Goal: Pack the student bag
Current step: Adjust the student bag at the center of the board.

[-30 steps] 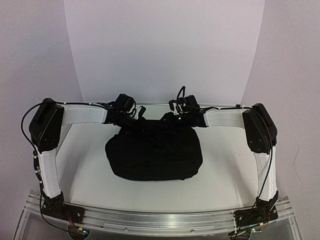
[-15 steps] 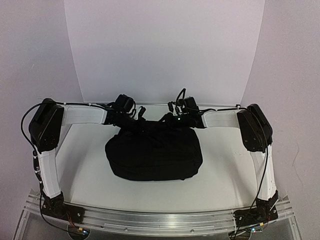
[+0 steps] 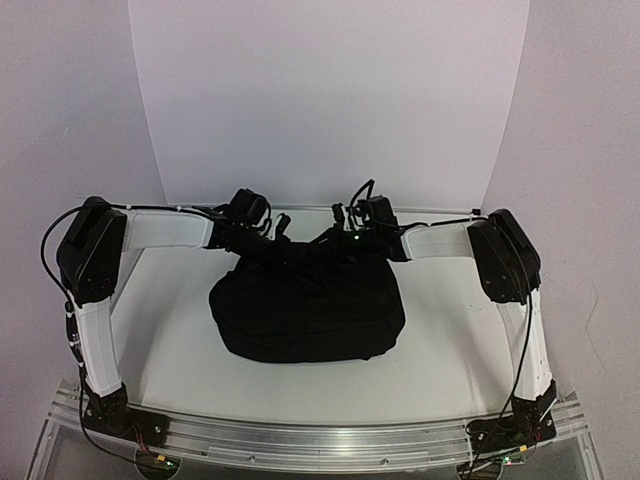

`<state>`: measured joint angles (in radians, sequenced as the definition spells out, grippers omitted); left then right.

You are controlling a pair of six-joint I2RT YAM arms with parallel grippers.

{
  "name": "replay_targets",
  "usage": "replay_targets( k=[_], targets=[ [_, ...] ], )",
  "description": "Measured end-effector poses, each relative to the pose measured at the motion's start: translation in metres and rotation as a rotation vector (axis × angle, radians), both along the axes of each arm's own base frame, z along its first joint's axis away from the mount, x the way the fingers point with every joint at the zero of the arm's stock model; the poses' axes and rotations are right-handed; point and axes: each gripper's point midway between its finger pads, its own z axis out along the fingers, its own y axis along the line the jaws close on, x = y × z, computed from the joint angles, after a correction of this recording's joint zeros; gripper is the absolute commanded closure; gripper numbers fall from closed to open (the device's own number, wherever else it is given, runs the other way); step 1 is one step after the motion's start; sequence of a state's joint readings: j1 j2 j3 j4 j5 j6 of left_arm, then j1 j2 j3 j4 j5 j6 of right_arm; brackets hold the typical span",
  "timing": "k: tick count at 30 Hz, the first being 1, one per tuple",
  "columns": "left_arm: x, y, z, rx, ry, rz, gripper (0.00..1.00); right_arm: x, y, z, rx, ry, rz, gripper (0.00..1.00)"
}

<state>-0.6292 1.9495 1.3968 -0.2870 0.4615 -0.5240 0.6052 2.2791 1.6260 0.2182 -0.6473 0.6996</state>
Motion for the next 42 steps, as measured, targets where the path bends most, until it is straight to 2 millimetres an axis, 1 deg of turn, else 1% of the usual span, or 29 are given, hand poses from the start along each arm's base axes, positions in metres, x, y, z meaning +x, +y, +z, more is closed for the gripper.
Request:
replay_targets(
  k=[4,7,8,10,11,16,19,25,31,36,39,42],
  targets=[
    [0.000,0.000,0.000,0.001,-0.001,0.000,1.00,-0.003,0.003,0.003,0.033,0.008,0.018,0.89],
    [0.000,0.000,0.000,0.001,-0.001,0.000,1.00,-0.006,0.005,0.003,0.047,0.010,0.025,0.90],
    [0.000,0.000,0.000,0.001,-0.001,0.001,1.00,-0.006,0.005,0.003,0.048,0.009,0.026,0.88],
    [0.000,0.000,0.000,0.002,-0.001,0.001,1.00,-0.006,0.006,0.003,0.049,0.009,0.024,0.80],
    [0.000,0.000,0.000,0.002,-0.001,0.002,1.00,-0.006,0.005,0.002,0.048,0.007,0.021,0.79],
    [0.001,0.000,-0.001,0.006,-0.004,0.005,1.00,-0.005,0.004,-0.003,0.032,-0.003,0.003,0.77],
    [0.001,0.000,0.000,0.008,-0.007,0.006,1.00,-0.004,0.002,-0.007,0.011,-0.019,-0.011,0.74],
    [0.001,0.000,0.000,0.013,-0.011,0.006,1.00,-0.006,-0.007,-0.010,-0.048,-0.046,-0.049,0.70],
    [0.000,0.000,0.000,0.016,-0.011,0.003,1.00,-0.008,-0.010,-0.014,-0.068,-0.056,-0.043,0.74],
    [-0.001,0.000,-0.001,0.021,-0.007,0.000,1.00,-0.016,-0.006,-0.013,-0.061,-0.077,0.021,0.77],
    [-0.001,0.001,-0.001,0.024,-0.004,-0.001,1.00,-0.021,-0.004,-0.012,-0.054,-0.084,0.058,0.82],
    [-0.001,0.001,-0.001,0.024,-0.004,-0.001,1.00,-0.023,-0.002,-0.011,-0.049,-0.088,0.077,0.93]
  ],
)
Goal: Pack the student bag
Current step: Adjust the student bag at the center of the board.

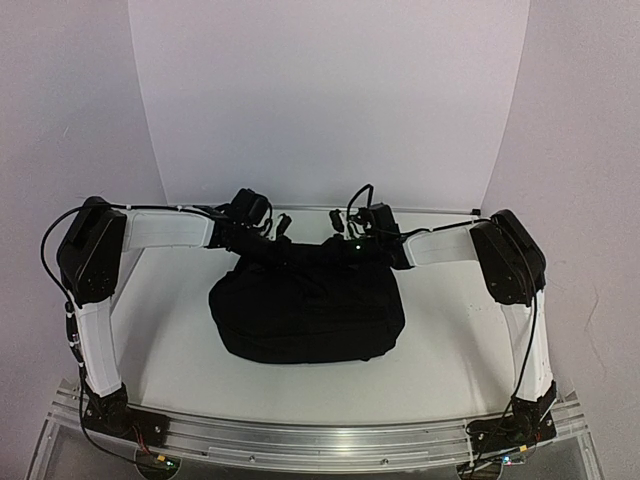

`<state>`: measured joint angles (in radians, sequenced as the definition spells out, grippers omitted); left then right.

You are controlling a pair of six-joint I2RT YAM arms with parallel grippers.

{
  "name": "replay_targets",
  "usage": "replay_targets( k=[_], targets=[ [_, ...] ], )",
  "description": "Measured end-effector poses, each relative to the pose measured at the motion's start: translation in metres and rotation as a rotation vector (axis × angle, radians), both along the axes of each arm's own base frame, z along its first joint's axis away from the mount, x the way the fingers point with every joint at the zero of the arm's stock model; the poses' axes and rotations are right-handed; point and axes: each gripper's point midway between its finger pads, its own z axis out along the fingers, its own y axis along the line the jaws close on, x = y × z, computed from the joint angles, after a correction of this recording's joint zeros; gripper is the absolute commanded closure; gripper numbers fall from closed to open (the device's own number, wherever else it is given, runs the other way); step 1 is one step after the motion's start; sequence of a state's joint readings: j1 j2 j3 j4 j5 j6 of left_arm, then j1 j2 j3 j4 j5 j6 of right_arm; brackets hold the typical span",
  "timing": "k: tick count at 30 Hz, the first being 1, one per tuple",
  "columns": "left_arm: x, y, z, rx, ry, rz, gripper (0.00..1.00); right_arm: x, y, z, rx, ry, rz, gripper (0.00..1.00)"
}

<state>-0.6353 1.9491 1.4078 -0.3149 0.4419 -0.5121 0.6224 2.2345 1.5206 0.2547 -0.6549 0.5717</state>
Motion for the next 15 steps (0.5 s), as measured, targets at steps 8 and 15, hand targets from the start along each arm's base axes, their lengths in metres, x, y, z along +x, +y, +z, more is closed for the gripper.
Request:
replay_targets(
  k=[8,15],
  targets=[
    [0.000,0.000,0.000,0.002,-0.005,-0.004,0.87,-0.002,0.003,0.003,-0.002,0.002,0.016,1.00],
    [-0.003,0.005,0.010,0.012,-0.010,0.006,0.55,-0.023,-0.005,0.024,-0.002,0.008,0.019,1.00]
  ],
)
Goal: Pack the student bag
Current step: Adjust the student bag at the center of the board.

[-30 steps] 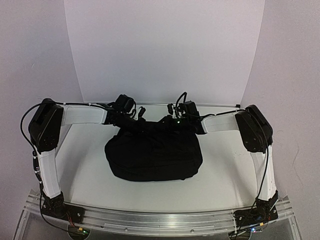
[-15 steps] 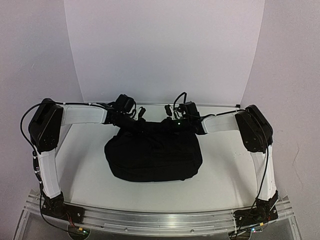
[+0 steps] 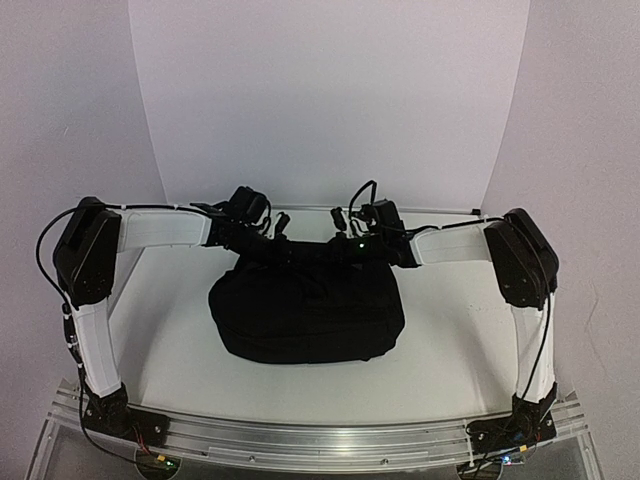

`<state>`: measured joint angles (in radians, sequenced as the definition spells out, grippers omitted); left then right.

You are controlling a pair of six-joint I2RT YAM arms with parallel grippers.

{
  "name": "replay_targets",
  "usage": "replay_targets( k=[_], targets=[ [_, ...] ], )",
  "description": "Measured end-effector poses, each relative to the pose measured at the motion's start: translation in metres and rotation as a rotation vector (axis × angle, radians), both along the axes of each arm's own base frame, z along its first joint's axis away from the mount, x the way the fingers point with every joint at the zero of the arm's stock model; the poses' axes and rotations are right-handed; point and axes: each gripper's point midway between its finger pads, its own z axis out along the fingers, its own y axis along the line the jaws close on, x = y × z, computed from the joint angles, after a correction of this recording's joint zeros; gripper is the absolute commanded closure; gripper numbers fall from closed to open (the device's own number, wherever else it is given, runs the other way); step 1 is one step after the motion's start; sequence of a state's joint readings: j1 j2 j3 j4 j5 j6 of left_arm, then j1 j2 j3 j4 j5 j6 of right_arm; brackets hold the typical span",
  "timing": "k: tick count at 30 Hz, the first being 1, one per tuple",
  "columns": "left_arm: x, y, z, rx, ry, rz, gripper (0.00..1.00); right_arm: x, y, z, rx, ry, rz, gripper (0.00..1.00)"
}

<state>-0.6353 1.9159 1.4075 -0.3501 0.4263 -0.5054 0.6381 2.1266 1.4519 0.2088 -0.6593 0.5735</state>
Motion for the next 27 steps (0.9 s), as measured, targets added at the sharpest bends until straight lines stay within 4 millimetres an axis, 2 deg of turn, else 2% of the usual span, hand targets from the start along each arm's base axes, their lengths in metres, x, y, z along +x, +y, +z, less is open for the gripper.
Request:
replay_targets(
  k=[4,7,10,14,15,17,18,21,24,27],
  targets=[
    [-0.002,0.003,0.023,-0.019,-0.030,0.005,0.51,-0.015,0.000,0.028,0.027,-0.030,0.015,1.00],
    [0.001,0.004,0.045,-0.048,-0.066,0.010,0.50,-0.023,0.002,0.040,0.042,-0.046,0.025,1.00],
    [0.009,0.005,0.059,-0.068,-0.092,0.020,0.47,-0.028,0.003,0.039,0.041,-0.041,0.031,1.00],
    [0.017,0.010,0.064,-0.072,-0.095,0.034,0.37,-0.034,0.001,0.028,0.015,-0.022,0.014,1.00],
    [0.019,0.010,0.065,-0.071,-0.090,0.036,0.35,-0.034,-0.001,0.025,0.001,-0.019,-0.003,0.94],
    [0.022,0.009,0.063,-0.068,-0.081,0.038,0.28,-0.034,-0.005,0.022,-0.029,-0.024,-0.040,0.73],
    [0.023,0.009,0.061,-0.065,-0.072,0.040,0.26,-0.033,-0.008,0.021,-0.044,-0.031,-0.062,0.68],
    [0.020,0.010,0.048,-0.047,-0.026,0.053,0.25,-0.039,-0.025,0.024,-0.088,-0.054,-0.131,0.58],
    [0.017,0.011,0.036,-0.045,0.014,0.060,0.29,-0.044,-0.047,0.031,-0.135,-0.076,-0.211,0.49],
    [0.014,0.005,0.026,-0.062,0.056,0.051,0.34,-0.040,-0.066,0.039,-0.183,-0.099,-0.301,0.37]
  ],
)
